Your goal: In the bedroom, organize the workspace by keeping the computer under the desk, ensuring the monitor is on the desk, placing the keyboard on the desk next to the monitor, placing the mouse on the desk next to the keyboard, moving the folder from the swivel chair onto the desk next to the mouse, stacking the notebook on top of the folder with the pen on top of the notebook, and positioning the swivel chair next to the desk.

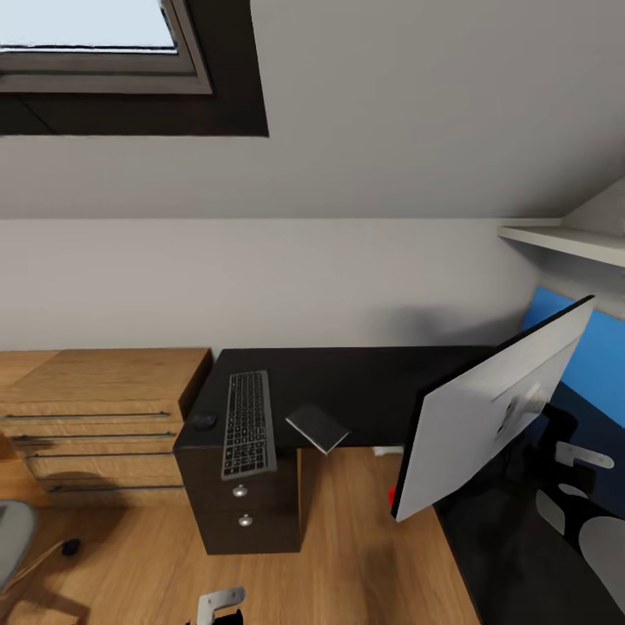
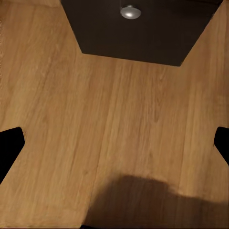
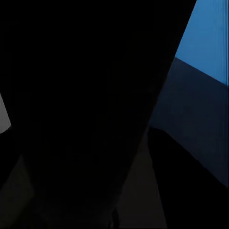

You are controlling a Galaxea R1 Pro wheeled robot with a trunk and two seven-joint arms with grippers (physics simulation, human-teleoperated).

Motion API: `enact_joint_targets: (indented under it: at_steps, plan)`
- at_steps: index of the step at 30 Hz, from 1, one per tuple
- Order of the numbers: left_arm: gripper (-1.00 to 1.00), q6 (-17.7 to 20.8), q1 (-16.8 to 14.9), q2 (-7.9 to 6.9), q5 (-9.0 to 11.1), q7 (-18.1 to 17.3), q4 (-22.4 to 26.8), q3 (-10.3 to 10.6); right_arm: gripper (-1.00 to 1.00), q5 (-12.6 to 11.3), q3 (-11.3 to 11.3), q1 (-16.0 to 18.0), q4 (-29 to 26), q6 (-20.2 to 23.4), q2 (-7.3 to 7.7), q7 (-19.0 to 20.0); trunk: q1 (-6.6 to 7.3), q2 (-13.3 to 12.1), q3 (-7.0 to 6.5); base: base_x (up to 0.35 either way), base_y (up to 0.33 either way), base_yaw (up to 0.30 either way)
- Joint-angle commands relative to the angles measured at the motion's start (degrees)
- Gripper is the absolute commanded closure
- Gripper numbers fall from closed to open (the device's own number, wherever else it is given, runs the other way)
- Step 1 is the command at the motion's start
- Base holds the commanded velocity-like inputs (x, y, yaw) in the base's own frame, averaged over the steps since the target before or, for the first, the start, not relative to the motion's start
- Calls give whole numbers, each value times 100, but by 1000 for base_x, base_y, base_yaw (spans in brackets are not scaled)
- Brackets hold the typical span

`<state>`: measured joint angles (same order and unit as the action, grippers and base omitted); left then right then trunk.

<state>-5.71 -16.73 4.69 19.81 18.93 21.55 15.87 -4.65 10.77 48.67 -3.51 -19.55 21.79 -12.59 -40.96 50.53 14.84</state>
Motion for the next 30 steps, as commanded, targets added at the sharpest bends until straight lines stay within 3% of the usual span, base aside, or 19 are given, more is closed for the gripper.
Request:
enact_joint_targets:
  at_steps: [1,30]
  plan:
    - [-100,-27,-5,-4,58,38,-2,50,100,-89,-65,2,17,-31,1,2,3,6,9,-332,0,0]
    - [-100,-25,-5,-4,58,40,-2,48,100,-70,-83,2,17,-35,1,11,3,6,9,-333,0,0]
